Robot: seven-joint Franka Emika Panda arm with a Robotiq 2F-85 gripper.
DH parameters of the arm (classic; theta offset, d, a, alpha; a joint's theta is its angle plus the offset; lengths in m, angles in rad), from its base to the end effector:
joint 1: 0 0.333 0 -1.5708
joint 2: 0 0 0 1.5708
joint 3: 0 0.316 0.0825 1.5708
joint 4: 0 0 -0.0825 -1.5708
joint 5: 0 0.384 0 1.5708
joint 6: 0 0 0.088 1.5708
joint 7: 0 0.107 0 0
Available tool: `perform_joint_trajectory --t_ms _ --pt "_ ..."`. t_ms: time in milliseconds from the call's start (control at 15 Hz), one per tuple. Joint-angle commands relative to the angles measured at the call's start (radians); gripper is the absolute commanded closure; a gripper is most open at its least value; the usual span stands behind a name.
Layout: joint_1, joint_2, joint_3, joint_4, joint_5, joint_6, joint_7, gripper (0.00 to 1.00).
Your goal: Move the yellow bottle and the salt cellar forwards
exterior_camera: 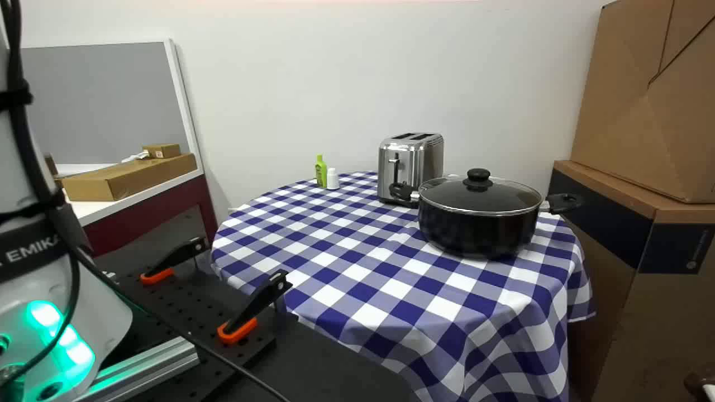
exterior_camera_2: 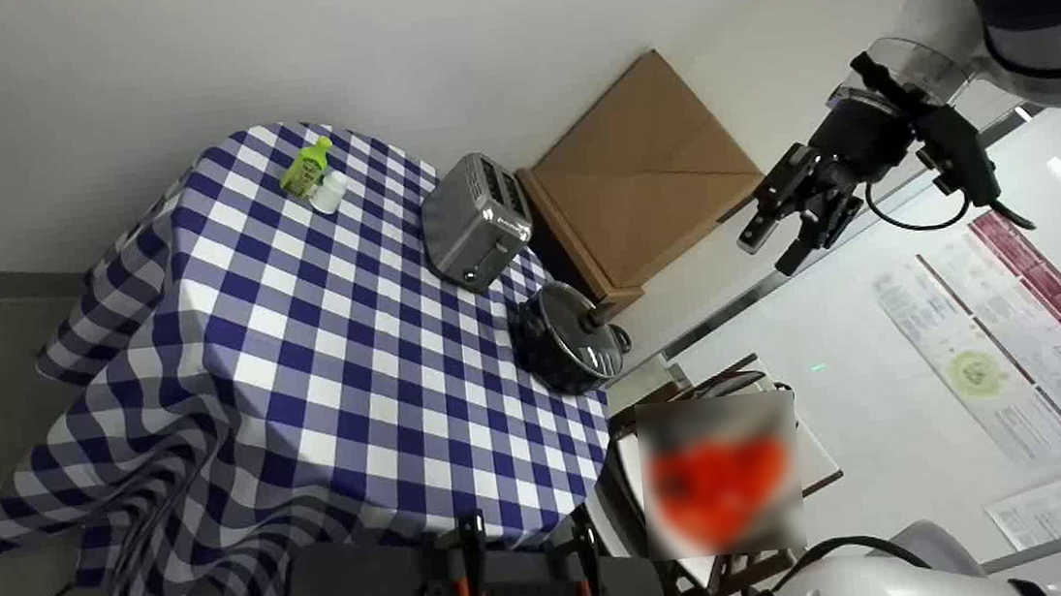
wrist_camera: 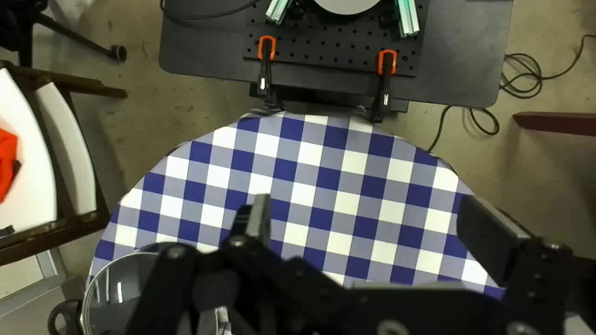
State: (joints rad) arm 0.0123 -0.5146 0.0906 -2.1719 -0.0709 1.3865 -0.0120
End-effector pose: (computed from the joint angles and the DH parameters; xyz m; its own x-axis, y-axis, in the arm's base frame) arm 0.3609 0.0350 0.5709 0.9602 0.0748 -0.2693 0.1082 -0.9878 0.1117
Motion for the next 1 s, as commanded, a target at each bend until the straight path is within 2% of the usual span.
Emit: perform_joint_trajectory --t_ms 0,133,200,933 --pt "0.018 0.002 -0.013 0.003 -0.005 -0.003 0.007 0.0" --pt "0.018 0.054 -0.002 0.04 0.007 -0.013 0.033 0.0" --pt "0.02 0.009 -0.013 0.005 -0.004 -0.002 0.01 0.0" --pt "0.024 0.045 -0.011 0.017 -0.003 -0.002 0.018 0.0"
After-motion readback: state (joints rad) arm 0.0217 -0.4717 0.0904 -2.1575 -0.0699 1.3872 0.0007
